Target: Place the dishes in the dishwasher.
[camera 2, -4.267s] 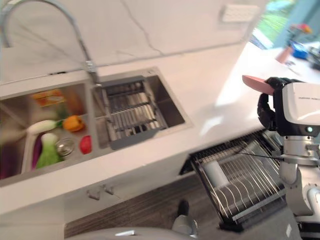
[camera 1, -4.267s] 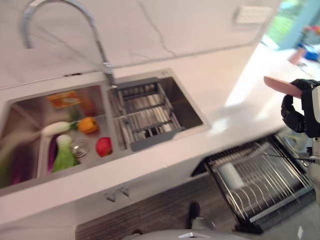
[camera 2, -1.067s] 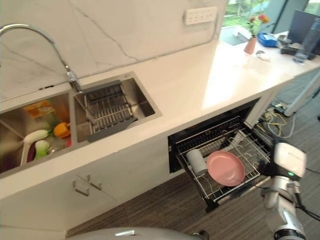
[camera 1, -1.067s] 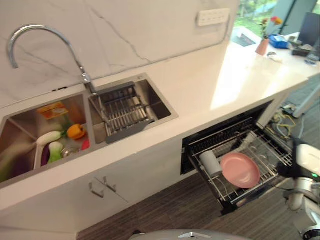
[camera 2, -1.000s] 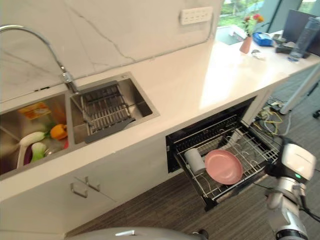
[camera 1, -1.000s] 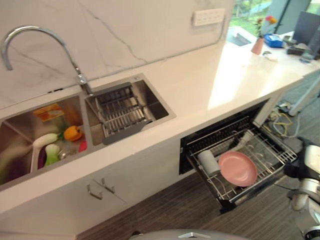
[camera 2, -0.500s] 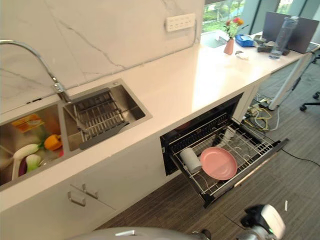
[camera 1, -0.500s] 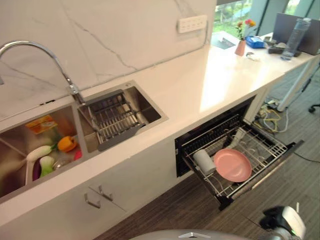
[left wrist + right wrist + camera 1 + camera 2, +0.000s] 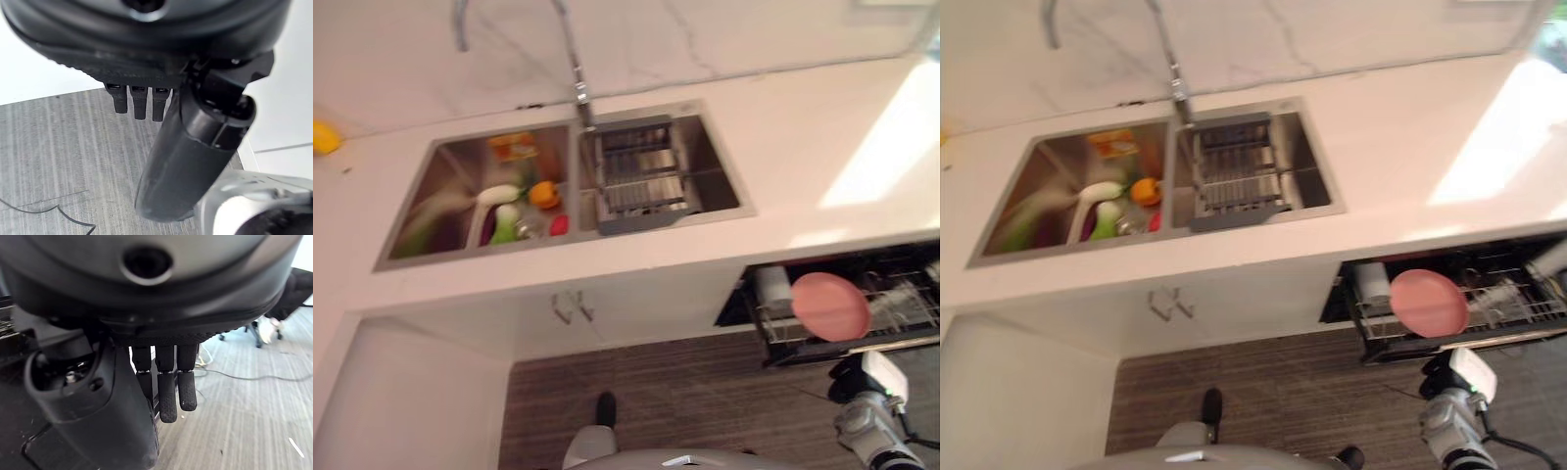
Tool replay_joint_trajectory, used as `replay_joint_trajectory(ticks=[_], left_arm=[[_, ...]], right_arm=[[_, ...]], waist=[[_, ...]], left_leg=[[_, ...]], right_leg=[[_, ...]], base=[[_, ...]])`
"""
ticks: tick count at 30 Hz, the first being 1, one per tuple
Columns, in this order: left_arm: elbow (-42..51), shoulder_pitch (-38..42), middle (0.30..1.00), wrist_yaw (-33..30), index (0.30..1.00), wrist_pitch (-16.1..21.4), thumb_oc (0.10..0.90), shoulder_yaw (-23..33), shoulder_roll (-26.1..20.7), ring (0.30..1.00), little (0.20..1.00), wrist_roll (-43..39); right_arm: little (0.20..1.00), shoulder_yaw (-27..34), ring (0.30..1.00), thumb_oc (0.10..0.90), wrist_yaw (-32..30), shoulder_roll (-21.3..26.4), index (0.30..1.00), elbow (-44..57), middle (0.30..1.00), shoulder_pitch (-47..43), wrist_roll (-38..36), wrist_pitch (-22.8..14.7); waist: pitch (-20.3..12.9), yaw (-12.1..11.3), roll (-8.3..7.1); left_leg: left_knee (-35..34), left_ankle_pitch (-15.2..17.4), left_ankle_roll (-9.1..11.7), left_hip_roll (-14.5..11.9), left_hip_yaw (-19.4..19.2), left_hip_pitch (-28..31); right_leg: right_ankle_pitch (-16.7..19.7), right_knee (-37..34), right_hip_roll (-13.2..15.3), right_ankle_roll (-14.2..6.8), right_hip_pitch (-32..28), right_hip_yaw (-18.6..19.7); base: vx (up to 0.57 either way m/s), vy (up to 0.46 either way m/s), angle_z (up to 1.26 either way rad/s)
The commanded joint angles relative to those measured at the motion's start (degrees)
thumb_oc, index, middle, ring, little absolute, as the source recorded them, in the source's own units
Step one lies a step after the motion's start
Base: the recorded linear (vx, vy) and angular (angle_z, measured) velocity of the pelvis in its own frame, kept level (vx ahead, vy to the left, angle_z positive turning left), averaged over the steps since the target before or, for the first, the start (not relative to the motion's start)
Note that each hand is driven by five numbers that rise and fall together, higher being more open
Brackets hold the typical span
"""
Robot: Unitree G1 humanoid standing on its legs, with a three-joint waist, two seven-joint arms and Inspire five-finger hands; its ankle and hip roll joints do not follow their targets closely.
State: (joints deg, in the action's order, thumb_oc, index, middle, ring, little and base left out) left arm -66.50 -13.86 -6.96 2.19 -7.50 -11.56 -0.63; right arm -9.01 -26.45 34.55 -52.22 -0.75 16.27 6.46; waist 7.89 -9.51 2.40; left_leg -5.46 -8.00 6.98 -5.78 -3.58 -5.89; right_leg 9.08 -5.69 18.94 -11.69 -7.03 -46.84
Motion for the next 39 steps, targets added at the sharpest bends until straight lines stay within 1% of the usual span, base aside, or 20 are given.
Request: replay_joint_trajectory(ticks=[1, 7, 11, 16, 17, 18, 21, 22, 23, 24, 27, 30, 32, 33, 34, 35, 36, 37, 38, 39], left_arm=[[-2.0, 4.71, 0.9, -0.36, 0.9, 0.67, 0.8, -1.4, -3.93, 0.9, 0.9, -0.51], [-1.71, 5.44, 0.9, -0.26, 0.9, 1.17, 0.8, -1.86, -4.58, 0.9, 0.9, -3.82], [-2.36, 7.15, 0.9, -0.46, 0.9, 1.19, 0.8, -2.15, -4.67, 0.9, 0.9, -4.23], [0.35, 7.17, 0.9, 0.42, 0.9, 1.97, 0.8, -1.92, -5.14, 0.9, 0.9, -5.13], [0.53, 7.5, 0.9, 0.71, 0.9, 1.85, 0.8, -1.81, -5.13, 0.9, 0.9, -5.52], [-0.29, 8.1, 0.9, 1.43, 0.9, 1.2, 0.8, -1.37, -4.83, 0.9, 0.9, -5.82], [-1.22, 8.68, 0.9, 1.65, 0.9, 0.83, 0.8, -0.24, -4.51, 0.9, 0.9, -6.44], [-1.35, 8.8, 0.9, 1.8, 0.9, 0.69, 0.8, 0.47, -4.16, 0.9, 0.9, -7.02], [-1.29, 8.67, 0.9, 2.45, 0.9, 0.57, 0.8, 1.93, -3.32, 0.9, 0.9, -8.31], [-1.29, 8.67, 0.9, 2.45, 0.9, 0.57, 0.8, 1.93, -3.32, 0.9, 0.9, -8.31], [-2.56, 8.01, 0.9, 3.58, 0.9, 0.34, 0.8, 3.5, -2.94, 0.9, 0.9, -7.85], [-3.08, 7.98, 0.9, 3.96, 0.9, 0.27, 0.8, 4.16, -2.96, 0.9, 0.9, -8.02], [-5.37, 8.29, 0.9, 5.93, 0.9, -0.53, 0.8, 5.97, -3.49, 0.9, 0.9, -8.43], [-5.37, 8.29, 0.9, 5.93, 0.9, -0.53, 0.8, 5.97, -3.49, 0.9, 0.9, -8.43], [-6.22, 8.49, 0.9, 6.24, 0.9, -0.86, 0.8, 6.13, -4.05, 0.9, 0.9, -8.2], [-6.36, 8.65, 0.9, 6.39, 0.9, -0.97, 0.8, 5.96, -4.24, 0.9, 0.9, -8.34], [-6.34, 8.86, 0.9, 6.52, 0.9, -1.0, 0.8, 5.72, -4.5, 0.9, 0.9, -8.4], [-6.35, 8.88, 0.9, 6.53, 0.9, -1.0, 0.8, 5.72, -4.5, 0.9, 0.9, -8.4], [-6.82, 9.71, 0.9, 6.58, 0.9, -1.01, 0.8, 4.89, -5.3, 0.9, 0.9, -7.16], [-7.15, 10.21, 0.9, 6.57, 0.9, -0.86, 0.8, 4.52, -5.56, 0.9, 0.9, -7.24]], right_arm=[[0.3, -5.47, 0.3, 0.4, -3.96, 8.12, 0.3, 4.89, 0.3, -22.2, 8.41, -6.49], [0.3, -11.16, 0.3, 0.4, -5.88, 10.39, 0.3, 2.34, 0.3, -35.58, 7.59, -6.22], [0.3, -13.35, 0.3, 0.4, -6.79, 8.78, 0.3, 2.72, 0.3, -38.76, 7.48, -6.36], [0.3, -14.77, 0.3, 0.4, -6.25, 6.95, 0.3, 3.48, 0.3, -37.3, 9.33, -6.52], [0.324, -14.79, 0.324, 0.416, -6.11, 6.09, 0.324, 3.63, 0.324, -36.6, 9.28, -6.55], [0.9, -14.12, 0.9, 0.8, -5.55, 3.46, 0.9, 4.23, 0.9, -34.1, 8.32, -6.8], [0.9, -12.51, 0.9, 0.8, -4.62, 0.31, 0.9, 5.56, 0.9, -29.73, 6.53, -7.19], [0.9, -11.51, 0.9, 0.8, -3.91, -1.18, 0.9, 5.85, 0.9, -26.85, 5.38, -7.53], [0.9, -8.55, 0.9, 0.8, -2.12, -5.49, 0.9, 5.23, 0.9, -19.06, 1.97, -8.38], [0.9, -8.55, 0.9, 0.8, -2.12, -5.49, 0.9, 5.23, 0.9, -19.06, 1.97, -8.38], [0.9, -5.23, 0.9, 0.8, 1.47, -10.94, 0.9, 2.58, 0.9, -8.53, -2.24, -9.16], [0.9, -4.33, 0.9, 0.8, 2.55, -12.41, 0.9, 1.23, 0.9, -5.61, -3.43, -9.2], [0.9, -1.21, 0.9, 0.8, 9.67, -17.7, 0.9, -6.1, 0.9, 2.13, -10.02, -8.65], [0.9, -1.21, 0.9, 0.8, 9.67, -17.7, 0.9, -6.1, 0.9, 2.13, -10.02, -8.65], [0.9, 0.63, 0.9, 0.8, 12.83, -19.67, 0.9, -14.29, 0.9, 3.69, -12.91, -7.28], [0.9, 1.21, 0.9, 0.8, 13.26, -19.84, 0.9, -15.57, 0.9, 4.09, -13.54, -7.02], [0.9, 1.6, 0.9, 0.8, 13.91, -20.04, 0.9, -16.48, 0.9, 4.04, -14.32, -6.75], [0.9, 1.61, 0.9, 0.8, 13.91, -20.03, 0.9, -16.5, 0.9, 4.01, -14.33, -6.75], [0.9, 2.97, 0.9, 0.8, 15.14, -20.31, 0.9, -19.17, 0.9, 3.53, -17.1, -6.63], [0.9, 3.17, 0.9, 0.8, 15.23, -20.55, 0.9, -19.89, 0.9, 3.12, -18.5, -6.66]], waist=[[2.09, -4.25, -0.13], [4.39, -7.33, -0.77], [4.93, -7.83, -1.7], [4.61, -7.84, -2.71], [4.63, -7.65, -2.8], [4.63, -6.8, -3.08], [4.51, -5.88, -3.3], [4.4, -5.32, -3.43], [3.81, -3.69, -3.89], [3.81, -3.69, -3.89], [2.4, -1.78, -4.66], [2.06, -1.06, -4.95], [0.56, 1.61, -6.21], [0.56, 1.61, -6.21], [0.46, 3.71, -6.21], [1.03, 4.46, -5.9], [1.43, 5.24, -5.51], [1.44, 5.02, -5.58], [1.41, 5.96, -4.66], [1.52, 6.33, -4.74]], left_leg=[[0.97, 4.12, -0.47, 0.87, -0.85, -1.43], [0.94, 2.72, -0.31, 1.14, 0.69, -5.74], [0.92, 2.51, -0.11, 1.07, 1.14, -7.27], [0.87, 2.59, -0.07, 0.83, 1.48, -7.48], [0.87, 2.63, -0.03, 0.71, 1.31, -7.42], [0.89, 2.78, -0.02, 0.26, 0.86, -6.97], [0.95, 2.98, 0.05, -0.36, 0.2, -6.2], [0.99, 3.13, 0.1, -0.64, -0.13, -5.67], [1.09, 3.74, 0.08, -1.24, -0.86, -4.22], [1.09, 3.74, 0.08, -1.24, -0.86, -4.22], [1.14, 4.89, -0.24, -1.62, -1.53, -1.48], [1.15, 5.35, -0.47, -1.58, -1.64, -0.49], [1.09, 7.6, -2.01, -0.68, -2.72, 4.51], [1.09, 7.6, -2.01, -0.68, -2.72, 4.51], [1.11, 9.12, -4.28, 0.87, -2.79, 8.49], [1.27, 8.26, -5.61, 1.52, -2.9, 9.07], [1.23, 8.28, -6.21, 1.59, -2.46, 10.06], [1.24, 8.33, -6.22, 1.65, -2.69, 10.09], [0.74, 8.89, -6.63, 1.6, -2.02, 11.75], [0.89, 9.19, -6.44, 1.72, -1.32, 11.92]], right_leg=[[-6.04, 4.81, 1.71, -0.95, -1.73, 0.32], [-5.41, 5.43, 2.8, -1.54, 1.17, -0.36], [-5.29, 5.49, 2.81, -1.66, 1.99, -1.05], [-5.37, 5.52, 2.5, -1.56, 2.33, -1.16], [-5.39, 5.59, 2.45, -1.51, 2.35, -1.17], [-5.61, 5.73, 2.19, -1.29, 2.32, -0.71], [-6.05, 5.89, 1.8, -0.92, 2.09, -0.28], [-6.3, 6.04, 1.57, -0.75, 1.91, -0.1], [-7.11, 6.54, 0.96, -0.32, 1.21, 0.5], [-7.11, 6.54, 0.96, -0.32, 1.21, 0.5], [-8.34, 8.2, 0.6, -0.03, 0.1, 1.13], [-8.75, 9.18, 0.6, 0.04, -0.1, 1.58], [-9.36, 15.94, 1.93, -0.4, 0.12, 5.24], [-9.36, 15.94, 1.93, -0.4, 0.12, 5.24], [-6.32, 26.88, 5.06, -1.83, 3.3, 11.73], [-3.11, 30.95, 5.74, -1.5, 5.73, 14.48], [-2.39, 34.69, 4.89, -1.67, 8.14, 18.64], [-2.47, 34.91, 4.98, -1.67, 8.4, 18.97], [-3.53, 38.22, 2.25, -1.53, 11.95, 24.49], [-6.87, 35.83, 0.68, -0.56, 11.85, 26.13]], base=[[-0.01, 0.027, 0.5], [-0.01, 0.017, 0.24], [0.01, -0.028, 0.1], [0.02, -0.037, 0.02], [-0.01, -0.034, -0.06], [-0.02, -0.038, -0.09], [-0.01, -0.014, -0.07], [0.02, 0.002, -0.11], [0.03, 0.007, -0.08], [0.04, 0.015, 0.05], [0.05, 0.037, -0.1], [0.04, 0.053, -0.1], [0.11, 0.19, -0.1], [0.13, 0.349, -0.25], [0.03, 0.352, -0.27], [0.03, 0.418, -0.27], [-0.04, 0.176, -0.03], [0.04, 0.146, 0.01], [0.06, 0.068, -0.03], [0.1, 0.01, -0.13]])
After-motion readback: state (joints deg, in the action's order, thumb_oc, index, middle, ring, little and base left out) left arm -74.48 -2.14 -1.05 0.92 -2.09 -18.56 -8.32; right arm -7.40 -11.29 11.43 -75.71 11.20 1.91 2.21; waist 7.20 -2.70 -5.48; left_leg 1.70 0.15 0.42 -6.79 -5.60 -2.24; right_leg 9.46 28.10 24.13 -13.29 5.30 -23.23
